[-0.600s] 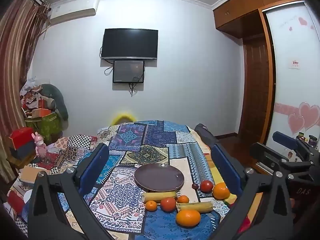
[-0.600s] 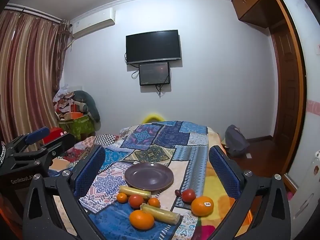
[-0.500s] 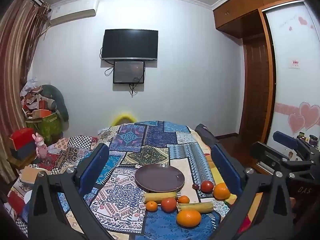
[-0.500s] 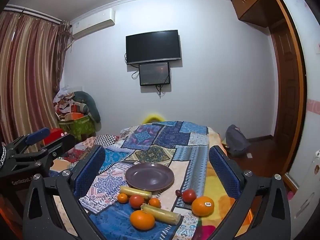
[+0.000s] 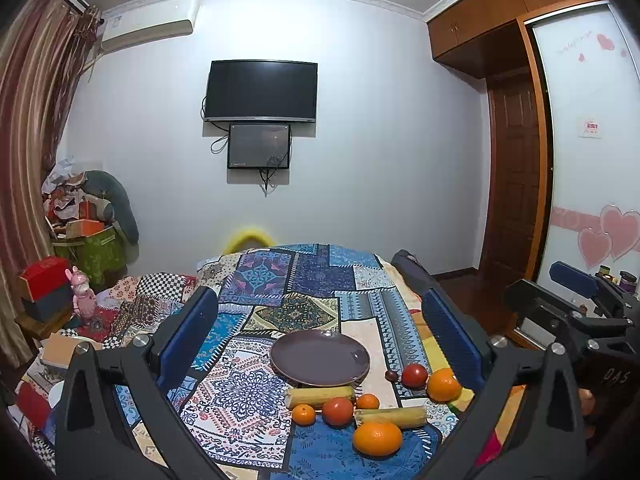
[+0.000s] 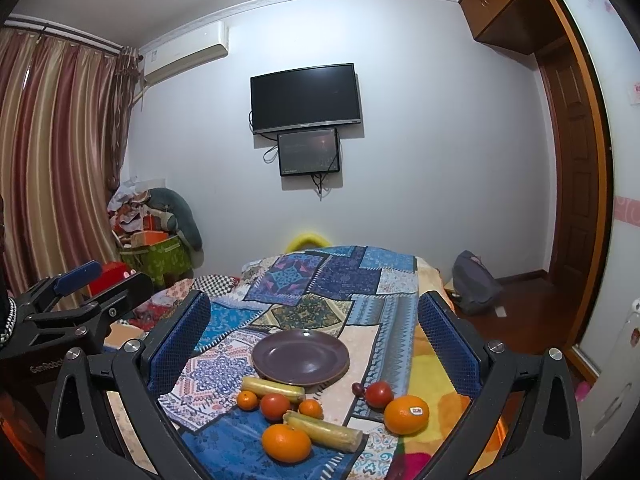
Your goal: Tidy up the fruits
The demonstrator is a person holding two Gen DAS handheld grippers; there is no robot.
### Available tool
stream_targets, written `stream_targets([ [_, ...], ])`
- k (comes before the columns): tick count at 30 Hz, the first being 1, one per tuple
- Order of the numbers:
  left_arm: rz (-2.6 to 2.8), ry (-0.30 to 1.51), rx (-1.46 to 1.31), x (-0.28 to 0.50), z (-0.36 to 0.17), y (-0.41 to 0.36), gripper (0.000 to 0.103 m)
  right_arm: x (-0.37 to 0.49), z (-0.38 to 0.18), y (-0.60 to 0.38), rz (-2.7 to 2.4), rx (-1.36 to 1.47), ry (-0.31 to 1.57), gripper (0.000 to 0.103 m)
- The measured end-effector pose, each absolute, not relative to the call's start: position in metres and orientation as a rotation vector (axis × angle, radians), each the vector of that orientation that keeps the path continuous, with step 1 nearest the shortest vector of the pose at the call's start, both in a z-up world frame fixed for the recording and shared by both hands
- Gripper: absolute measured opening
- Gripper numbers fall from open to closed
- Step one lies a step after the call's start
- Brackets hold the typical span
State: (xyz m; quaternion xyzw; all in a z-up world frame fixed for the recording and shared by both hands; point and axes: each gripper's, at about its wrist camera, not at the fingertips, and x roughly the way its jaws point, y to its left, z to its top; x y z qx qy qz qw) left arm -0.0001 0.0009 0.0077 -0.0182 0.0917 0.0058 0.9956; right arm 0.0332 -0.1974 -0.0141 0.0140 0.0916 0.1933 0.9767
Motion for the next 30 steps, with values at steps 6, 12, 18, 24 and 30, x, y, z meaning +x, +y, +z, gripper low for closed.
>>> stream_targets([
  [6, 0.013, 0.187, -0.040, 0.0007, 0.0061, 0.0016, 0.103, 0.0317, -0.0134, -0.1967, 0.391, 0.025, 0.178, 0.103],
  [12, 0.014, 0.188, -0.042, 0.0012, 0.0048, 0.0017, 0.103, 0.0314, -0.0127, -0.1963, 0.390, 0.021, 0.176, 0.103],
  [18, 0.013, 0.189, -0.039, 0.0014, 0.0038, 0.0013, 0.103, 0.0311, -0.0117, -0.1966, 0.394, 0.023, 0.175, 0.103],
  [24, 0.014, 0.192, -0.044, 0.0019, 0.0011, 0.0025, 0.103, 0.0301, -0.0107, -0.1974, 0.397, 0.027, 0.172, 0.103],
  [30, 0.009, 0.196, -0.043, 0.0014, -0.0005, 0.0018, 0.103, 0.0303, -0.0099, -0.1980, 0.405, 0.030, 0.172, 0.103],
])
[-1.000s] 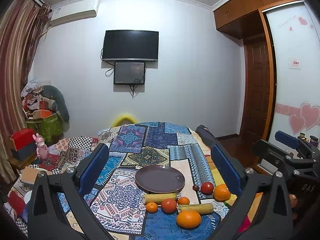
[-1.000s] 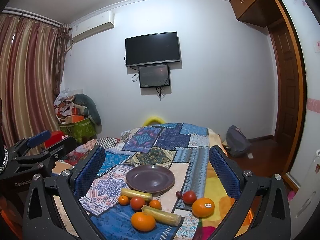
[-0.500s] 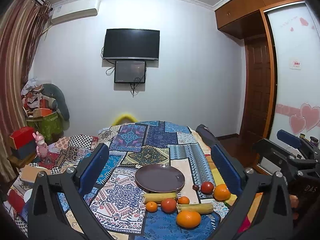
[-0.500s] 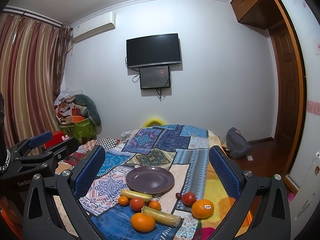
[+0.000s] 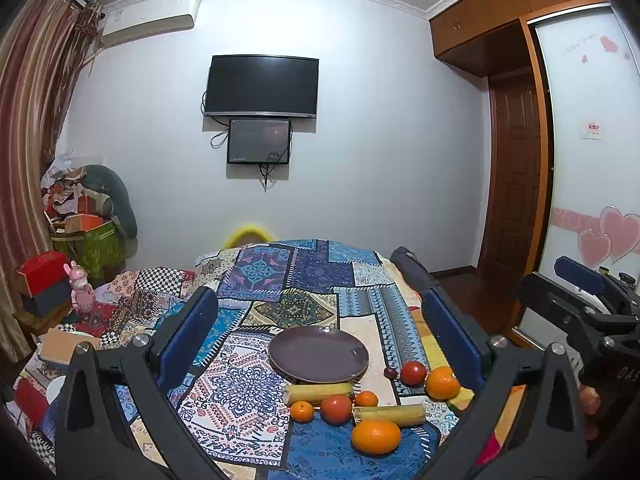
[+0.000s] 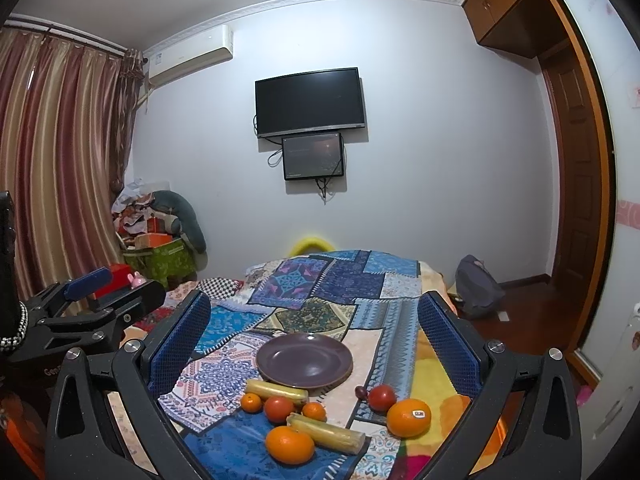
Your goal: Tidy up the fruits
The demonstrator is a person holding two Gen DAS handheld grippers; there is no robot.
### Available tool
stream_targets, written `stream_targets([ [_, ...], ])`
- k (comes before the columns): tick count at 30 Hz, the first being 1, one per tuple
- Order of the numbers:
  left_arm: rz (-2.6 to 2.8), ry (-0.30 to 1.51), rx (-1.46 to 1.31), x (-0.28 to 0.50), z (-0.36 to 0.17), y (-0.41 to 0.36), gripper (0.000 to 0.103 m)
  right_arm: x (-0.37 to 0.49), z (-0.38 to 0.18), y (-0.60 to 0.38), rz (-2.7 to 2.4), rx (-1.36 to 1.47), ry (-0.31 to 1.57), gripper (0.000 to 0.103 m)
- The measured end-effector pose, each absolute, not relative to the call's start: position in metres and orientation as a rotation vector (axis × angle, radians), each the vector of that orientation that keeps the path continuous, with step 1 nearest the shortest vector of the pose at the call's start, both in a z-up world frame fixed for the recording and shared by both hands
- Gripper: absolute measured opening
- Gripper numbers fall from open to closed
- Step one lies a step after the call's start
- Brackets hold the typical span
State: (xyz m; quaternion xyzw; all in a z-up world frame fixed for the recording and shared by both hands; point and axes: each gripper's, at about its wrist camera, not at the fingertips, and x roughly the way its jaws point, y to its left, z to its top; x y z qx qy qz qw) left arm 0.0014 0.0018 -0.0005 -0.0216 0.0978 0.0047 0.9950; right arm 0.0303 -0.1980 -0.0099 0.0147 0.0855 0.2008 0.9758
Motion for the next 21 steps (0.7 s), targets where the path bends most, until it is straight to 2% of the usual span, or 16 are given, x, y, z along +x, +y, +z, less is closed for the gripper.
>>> stream_targets([
  [21, 0.005, 0.217, -0.050, 0.0057, -0.0028, 0.0008, 0.103, 0.0363, -0.0126, -0.1994, 0.417, 0.029, 0.208, 0.103],
])
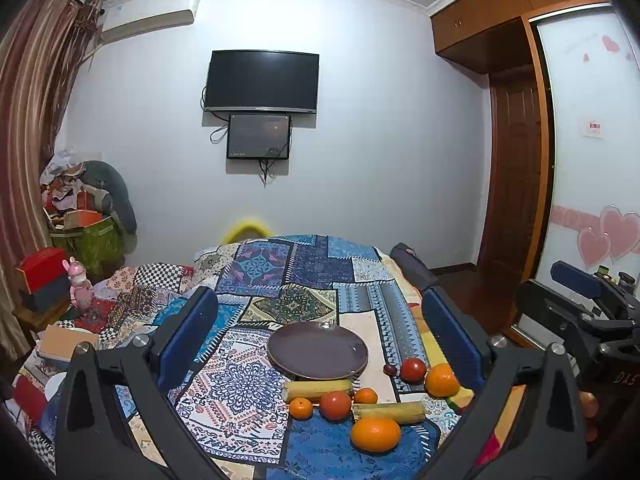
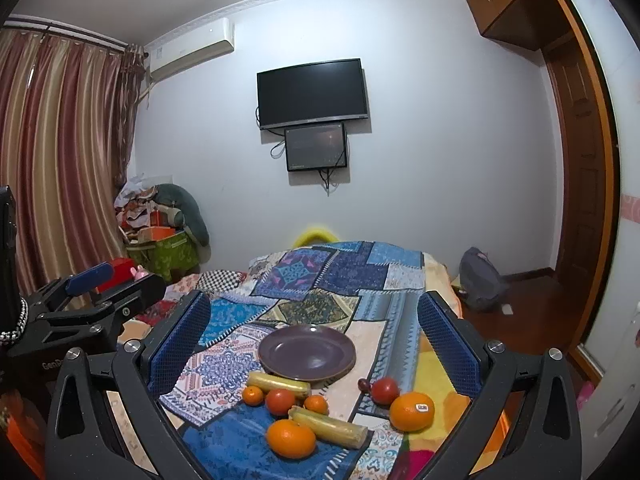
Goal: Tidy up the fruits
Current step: 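Grasp the large orange with the left tool while the right tool grasps the Dole orange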
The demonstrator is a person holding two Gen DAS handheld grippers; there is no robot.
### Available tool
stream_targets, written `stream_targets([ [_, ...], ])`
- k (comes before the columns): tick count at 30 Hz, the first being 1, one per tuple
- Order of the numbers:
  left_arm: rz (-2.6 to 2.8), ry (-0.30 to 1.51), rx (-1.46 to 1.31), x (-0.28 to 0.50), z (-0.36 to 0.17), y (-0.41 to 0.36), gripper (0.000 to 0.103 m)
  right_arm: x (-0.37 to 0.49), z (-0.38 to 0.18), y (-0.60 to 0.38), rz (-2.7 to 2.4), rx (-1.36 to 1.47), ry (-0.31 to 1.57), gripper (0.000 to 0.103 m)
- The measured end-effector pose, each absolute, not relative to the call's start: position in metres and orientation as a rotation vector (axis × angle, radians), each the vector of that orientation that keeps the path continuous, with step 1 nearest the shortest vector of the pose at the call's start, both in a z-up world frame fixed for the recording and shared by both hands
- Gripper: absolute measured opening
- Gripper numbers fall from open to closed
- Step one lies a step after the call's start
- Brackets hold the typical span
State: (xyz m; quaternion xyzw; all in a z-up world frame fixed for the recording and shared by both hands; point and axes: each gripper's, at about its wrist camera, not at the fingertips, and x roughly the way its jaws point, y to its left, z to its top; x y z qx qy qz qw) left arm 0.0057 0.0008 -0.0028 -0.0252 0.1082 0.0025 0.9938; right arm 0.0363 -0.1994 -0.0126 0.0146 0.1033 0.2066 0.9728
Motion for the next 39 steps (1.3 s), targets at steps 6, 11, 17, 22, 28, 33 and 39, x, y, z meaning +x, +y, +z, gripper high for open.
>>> stream_targets([
  [6, 0.008, 0.260, -0.027, 0.014, -0.007, -0.007, 0.103, 0.047, -0.022, -0.205, 0.411, 0.040, 0.258, 0.097],
  [11, -0.012, 0.348, -0.006, 0.032, -0.020, -0.018, 0.086, 0.064, -0.037, -0.215, 0.392, 0.041, 0.338, 0.085],
  [17, -0.069, 0.517, -0.035, 0.069, -0.052, -0.026, 0.074, 0.081, -0.063, -0.234, 0.354, 0.018, 0.449, 0.068],
  [22, -0.119, 0.663, -0.063, 0.097, -0.088, -0.035, 0.072, 0.091, -0.084, -0.252, 0.334, 0.018, 0.550, 0.063],
  [28, -0.159, 0.824, -0.065, 0.119, -0.133, -0.050, 0.072, 0.102, -0.104, -0.265, 0.334, 0.042, 0.648, 0.062],
  [33, -0.175, 0.949, -0.075, 0.130, -0.169, -0.059, 0.073, 0.108, -0.120, -0.269, 0.346, 0.052, 0.709, 0.062],
  [39, -0.187, 1.038, -0.061, 0.141, -0.196, -0.067, 0.073, 0.116, -0.135, -0.274, 0.351, 0.069, 0.766, 0.062],
])
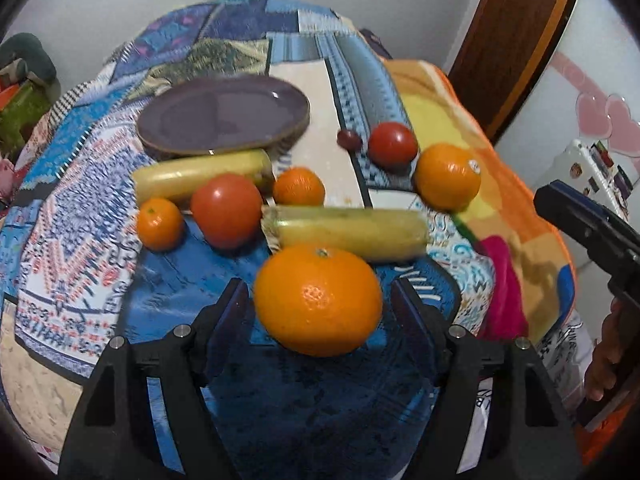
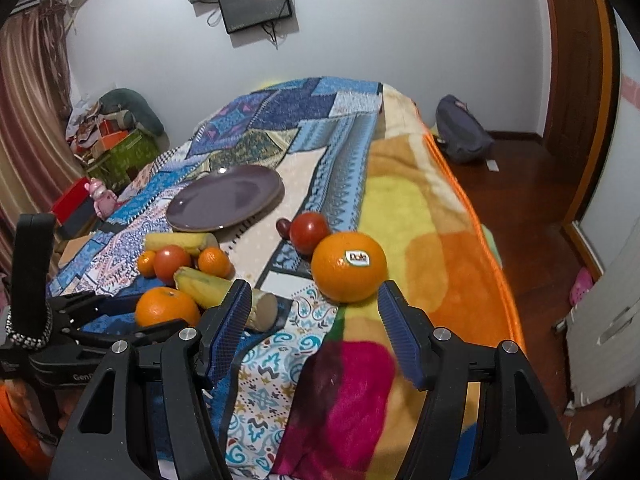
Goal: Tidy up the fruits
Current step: 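Grasp the large orange with the left tool while the right tool grasps the Dole orange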
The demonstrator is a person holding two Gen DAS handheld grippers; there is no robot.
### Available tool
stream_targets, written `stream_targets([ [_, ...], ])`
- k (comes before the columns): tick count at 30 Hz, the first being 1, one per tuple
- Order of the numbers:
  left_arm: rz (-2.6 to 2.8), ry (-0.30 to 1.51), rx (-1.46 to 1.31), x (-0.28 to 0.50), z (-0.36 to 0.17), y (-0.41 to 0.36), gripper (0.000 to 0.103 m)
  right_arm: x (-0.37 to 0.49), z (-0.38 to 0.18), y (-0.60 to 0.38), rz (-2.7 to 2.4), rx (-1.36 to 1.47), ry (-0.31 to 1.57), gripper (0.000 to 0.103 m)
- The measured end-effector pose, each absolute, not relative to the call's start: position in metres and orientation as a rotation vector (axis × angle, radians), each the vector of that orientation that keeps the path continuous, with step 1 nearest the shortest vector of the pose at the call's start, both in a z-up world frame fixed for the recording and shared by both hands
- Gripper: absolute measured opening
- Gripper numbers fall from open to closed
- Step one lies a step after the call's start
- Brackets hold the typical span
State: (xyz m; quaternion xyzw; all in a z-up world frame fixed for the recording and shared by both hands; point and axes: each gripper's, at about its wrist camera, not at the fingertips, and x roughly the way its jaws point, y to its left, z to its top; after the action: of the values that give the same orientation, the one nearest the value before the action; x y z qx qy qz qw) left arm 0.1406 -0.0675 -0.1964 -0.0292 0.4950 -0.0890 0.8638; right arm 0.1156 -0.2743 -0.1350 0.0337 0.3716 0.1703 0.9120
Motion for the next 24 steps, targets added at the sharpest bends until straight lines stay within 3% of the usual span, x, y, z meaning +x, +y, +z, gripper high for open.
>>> stream_targets([
  [6, -0.183, 1.072, -0.062, 0.151, -0.217, -0.071, 0.073, 0.123, -0.145, -0.275, 0.346, 0.075, 0.805, 0.062],
  [8, -0.187, 1.067, -0.061, 0.151, -0.215, -0.071, 0.066, 0.127, -0.149, -0.277, 0.345, 0.078, 0.817, 0.062],
  [11, -0.199, 1.069, -0.089, 0.151, -0.213, -0.067, 0.066, 0.132, -0.154, -0.278, 0.342, 0.082, 0.835, 0.062],
  [24, -0.157, 0.924, -0.131, 0.152, -0.157, -0.032, 0.065, 0.165, -0.172, -0.275, 0.297, 0.072, 0.893, 0.062],
])
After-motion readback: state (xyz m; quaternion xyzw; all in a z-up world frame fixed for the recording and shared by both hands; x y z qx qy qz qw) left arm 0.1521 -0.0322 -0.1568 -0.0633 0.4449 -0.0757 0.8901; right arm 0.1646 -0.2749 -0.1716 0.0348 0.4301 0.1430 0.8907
